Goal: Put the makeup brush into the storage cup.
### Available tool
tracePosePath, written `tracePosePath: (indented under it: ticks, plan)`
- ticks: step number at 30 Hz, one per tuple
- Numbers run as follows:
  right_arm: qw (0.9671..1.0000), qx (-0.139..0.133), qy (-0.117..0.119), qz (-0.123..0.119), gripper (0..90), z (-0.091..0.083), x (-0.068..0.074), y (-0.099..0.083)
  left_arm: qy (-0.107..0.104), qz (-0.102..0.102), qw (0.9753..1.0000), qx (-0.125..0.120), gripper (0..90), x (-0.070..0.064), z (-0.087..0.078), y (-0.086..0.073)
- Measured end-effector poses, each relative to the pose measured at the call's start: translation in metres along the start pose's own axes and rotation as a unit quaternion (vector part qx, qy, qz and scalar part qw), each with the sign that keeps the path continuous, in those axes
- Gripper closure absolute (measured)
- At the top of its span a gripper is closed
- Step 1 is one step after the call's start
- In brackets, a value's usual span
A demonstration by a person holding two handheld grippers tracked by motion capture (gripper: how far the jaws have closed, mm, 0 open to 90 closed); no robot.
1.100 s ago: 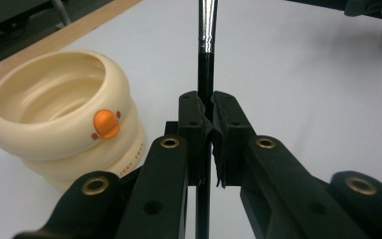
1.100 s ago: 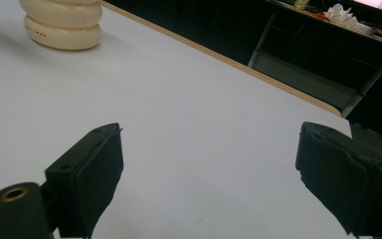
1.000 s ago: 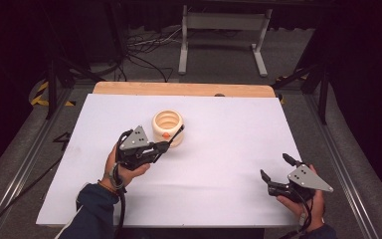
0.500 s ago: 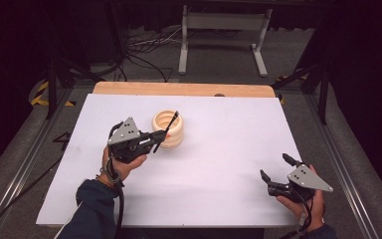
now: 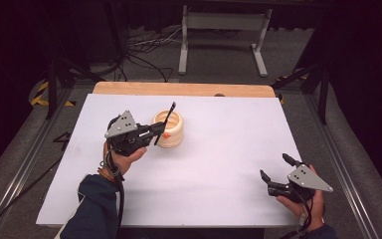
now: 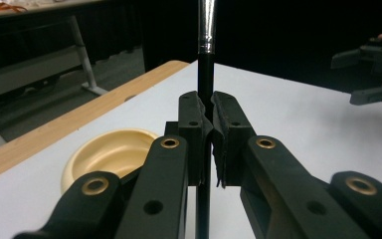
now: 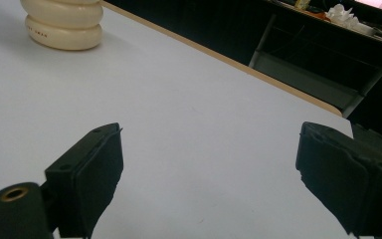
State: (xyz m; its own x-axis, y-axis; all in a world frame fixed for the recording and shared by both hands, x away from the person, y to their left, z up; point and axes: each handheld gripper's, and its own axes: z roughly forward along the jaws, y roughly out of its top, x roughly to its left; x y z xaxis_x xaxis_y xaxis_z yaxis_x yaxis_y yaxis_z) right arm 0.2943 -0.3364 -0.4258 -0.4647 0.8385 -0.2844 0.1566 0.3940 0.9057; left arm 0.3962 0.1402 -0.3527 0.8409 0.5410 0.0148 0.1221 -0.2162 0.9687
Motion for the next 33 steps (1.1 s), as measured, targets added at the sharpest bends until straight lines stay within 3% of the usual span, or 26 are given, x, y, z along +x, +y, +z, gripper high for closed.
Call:
tracePosePath:
  ticks: [14,33]
  plan:
    - [1.0,0.0,0.002,0.0,12.0,0.0,0.0,0.0,0.01,-0.008,0.9992,-0.038,83.5,0.017,0.007,0.005]
    - [1.0,-0.002,0.001,0.006,11.8,-0.001,-0.002,-0.001,0.02,-0.006,0.9985,-0.051,83.5,0.042,0.024,0.022]
